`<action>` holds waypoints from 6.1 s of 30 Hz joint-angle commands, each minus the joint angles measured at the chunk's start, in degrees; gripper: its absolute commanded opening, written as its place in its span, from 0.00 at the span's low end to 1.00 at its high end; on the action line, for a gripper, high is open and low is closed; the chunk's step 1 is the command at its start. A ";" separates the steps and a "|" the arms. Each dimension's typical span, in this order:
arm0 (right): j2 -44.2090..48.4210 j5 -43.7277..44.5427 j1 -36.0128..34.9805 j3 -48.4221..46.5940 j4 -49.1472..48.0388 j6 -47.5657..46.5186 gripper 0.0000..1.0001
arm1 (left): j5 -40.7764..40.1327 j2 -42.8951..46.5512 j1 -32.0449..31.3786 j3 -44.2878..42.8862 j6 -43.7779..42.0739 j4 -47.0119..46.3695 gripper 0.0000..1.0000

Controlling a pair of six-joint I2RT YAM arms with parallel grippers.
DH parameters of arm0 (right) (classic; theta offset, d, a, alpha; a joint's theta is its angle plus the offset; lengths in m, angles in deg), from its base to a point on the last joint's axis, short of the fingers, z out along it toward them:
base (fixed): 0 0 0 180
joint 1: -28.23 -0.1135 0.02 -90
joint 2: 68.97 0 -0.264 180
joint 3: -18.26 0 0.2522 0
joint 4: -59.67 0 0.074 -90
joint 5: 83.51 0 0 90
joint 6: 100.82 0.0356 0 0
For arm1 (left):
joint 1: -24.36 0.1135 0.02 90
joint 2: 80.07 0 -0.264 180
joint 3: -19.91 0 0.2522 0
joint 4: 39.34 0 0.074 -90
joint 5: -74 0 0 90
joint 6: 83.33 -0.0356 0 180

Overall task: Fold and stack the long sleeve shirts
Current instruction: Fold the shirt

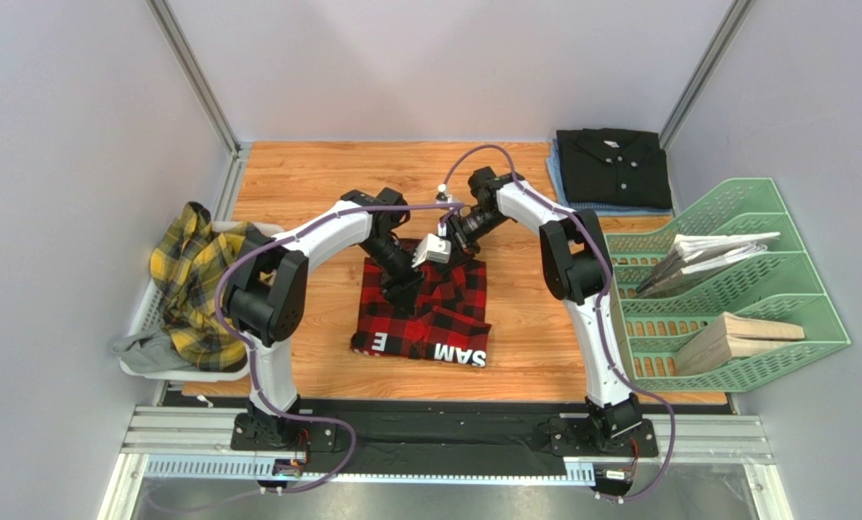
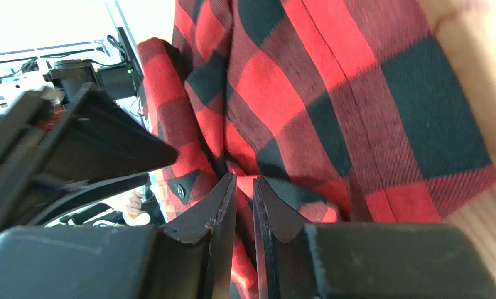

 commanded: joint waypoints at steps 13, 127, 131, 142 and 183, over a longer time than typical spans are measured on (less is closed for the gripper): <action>-1.59 -1.16 -1.06 4.37 -4.90 -1.67 0.18 | -0.05 0.50 -0.78 -1.04 -2.60 3.00 0.00; 7.74 10.10 7.47 8.16 13.30 -20.66 0.59 | -1.20 -10.91 13.99 -19.14 9.55 4.49 0.61; 7.38 9.57 7.21 9.12 13.21 -21.09 0.58 | 1.34 -14.42 13.72 -25.72 12.70 6.32 0.55; 11.24 9.48 3.16 12.11 11.89 -26.72 0.00 | -2.16 -18.47 7.05 -29.16 20.96 -0.78 0.35; 17.83 10.63 4.30 20.11 9.69 -22.50 0.00 | -10.78 -17.16 3.88 -14.31 45.41 -13.97 0.00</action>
